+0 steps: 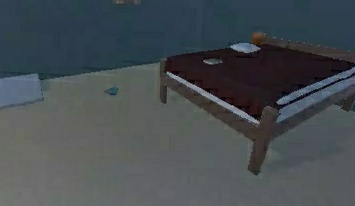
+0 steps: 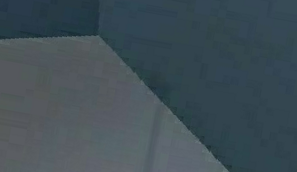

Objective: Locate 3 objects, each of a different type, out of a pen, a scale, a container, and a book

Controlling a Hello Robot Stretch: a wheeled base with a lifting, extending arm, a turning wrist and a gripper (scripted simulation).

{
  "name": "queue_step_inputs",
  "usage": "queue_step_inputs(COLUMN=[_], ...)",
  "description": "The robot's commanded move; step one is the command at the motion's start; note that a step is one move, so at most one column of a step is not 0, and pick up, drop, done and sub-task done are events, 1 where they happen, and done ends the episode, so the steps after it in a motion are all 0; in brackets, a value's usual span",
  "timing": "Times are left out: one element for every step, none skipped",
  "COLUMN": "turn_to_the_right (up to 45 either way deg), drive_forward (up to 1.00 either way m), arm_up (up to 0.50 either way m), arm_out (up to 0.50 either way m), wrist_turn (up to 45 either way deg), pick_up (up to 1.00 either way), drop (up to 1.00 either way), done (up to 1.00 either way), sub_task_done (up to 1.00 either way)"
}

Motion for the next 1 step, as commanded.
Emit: queue_step_inputs(turn_to_the_right=[0.0], drive_forward=[1.00], arm_up=[0.00], arm_out=[0.00], wrist_turn=[0.0], pick_up=[0.00], drop=[0.00], done=[0.00], sub_task_done=[0.00])
